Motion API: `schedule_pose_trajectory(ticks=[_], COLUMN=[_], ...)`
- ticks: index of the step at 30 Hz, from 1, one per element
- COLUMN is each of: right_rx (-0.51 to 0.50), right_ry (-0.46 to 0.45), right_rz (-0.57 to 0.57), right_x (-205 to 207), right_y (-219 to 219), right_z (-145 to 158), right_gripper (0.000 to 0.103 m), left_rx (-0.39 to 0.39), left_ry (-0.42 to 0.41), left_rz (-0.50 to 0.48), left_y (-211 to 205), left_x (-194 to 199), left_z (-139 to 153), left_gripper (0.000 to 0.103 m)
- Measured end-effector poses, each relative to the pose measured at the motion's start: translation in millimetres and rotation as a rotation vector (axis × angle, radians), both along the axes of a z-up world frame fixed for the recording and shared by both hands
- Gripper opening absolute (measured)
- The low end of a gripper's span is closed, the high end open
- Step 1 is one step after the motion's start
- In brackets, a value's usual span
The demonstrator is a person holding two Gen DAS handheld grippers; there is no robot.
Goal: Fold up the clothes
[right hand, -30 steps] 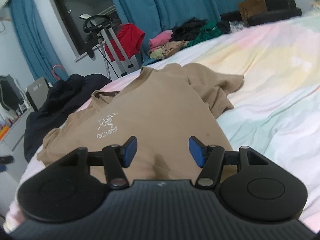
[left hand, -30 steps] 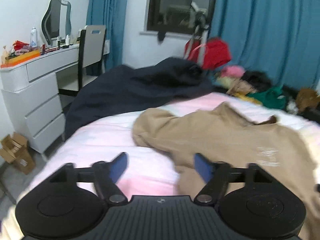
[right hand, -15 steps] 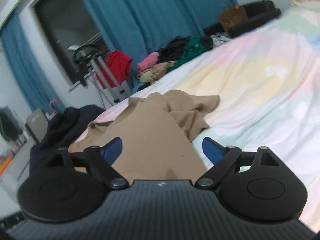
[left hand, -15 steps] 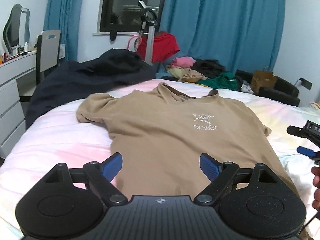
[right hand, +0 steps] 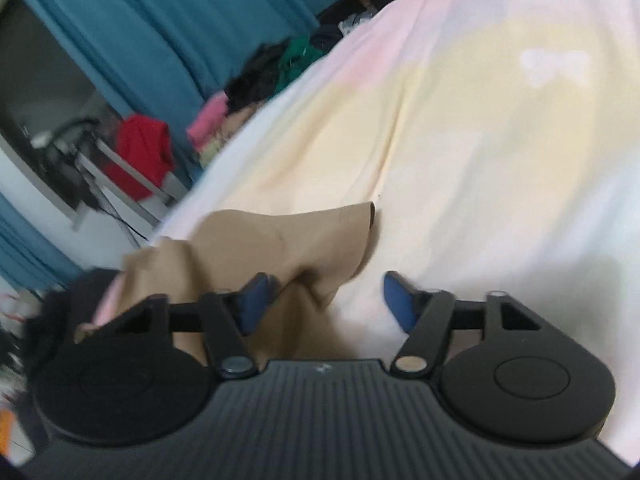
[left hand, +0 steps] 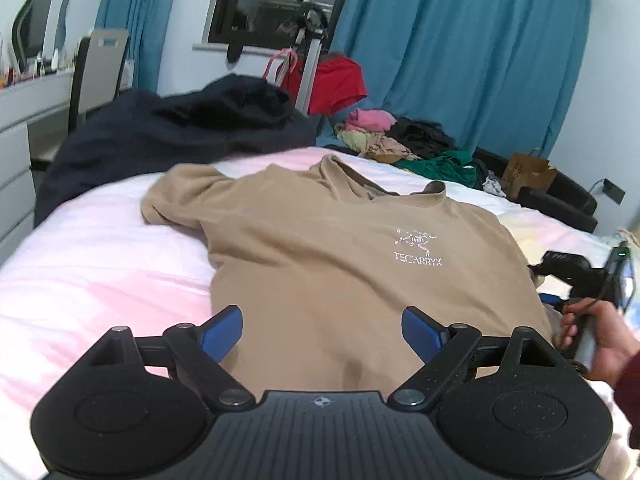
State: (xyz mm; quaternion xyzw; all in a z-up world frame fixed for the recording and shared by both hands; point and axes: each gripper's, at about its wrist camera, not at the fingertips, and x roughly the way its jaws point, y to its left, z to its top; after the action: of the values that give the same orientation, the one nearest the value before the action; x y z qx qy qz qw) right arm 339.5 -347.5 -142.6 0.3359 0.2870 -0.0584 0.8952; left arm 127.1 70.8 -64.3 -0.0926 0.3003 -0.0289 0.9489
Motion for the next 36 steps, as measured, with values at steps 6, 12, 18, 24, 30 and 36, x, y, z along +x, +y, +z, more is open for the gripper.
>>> schedule_pose_trajectory(ticks=[6,12,18,24,30,36], right_rx=[-0.208,-0.413,-0.278,-0.103,0.178,0.272], right_ry=[-0.06,-0.062,-0.016,-0.075,0.003,-0.044], right_rz=[0.095,-0.033,-0.06,-0.052,-0.055,-0.069], right_x=[32,59,52,-5,-50,-47], right_y=[16,-13,-35,-35,-25,-13], right_z=[32,85,81,59,17,-14], right_gripper=[0.007,0.007,0.017,0.083,0.085,0.085], left_rx=[-0.02,0.011,0.003,0.005,-0.018,-0.022], left_ry=[0.057,0.084,0.103,0.087,0.076,0.061], left_rz=[-0.026,-0.022,-0.005,0.007,0.014,0.018], left_y=[-3,-3,1,2,5,7], left_x=[22,38,44,38,26,20], left_z=[-19,-33,-38,-33,-26,-23], left_gripper=[0.089,0.089,0.089,0.089,0.089,0.089])
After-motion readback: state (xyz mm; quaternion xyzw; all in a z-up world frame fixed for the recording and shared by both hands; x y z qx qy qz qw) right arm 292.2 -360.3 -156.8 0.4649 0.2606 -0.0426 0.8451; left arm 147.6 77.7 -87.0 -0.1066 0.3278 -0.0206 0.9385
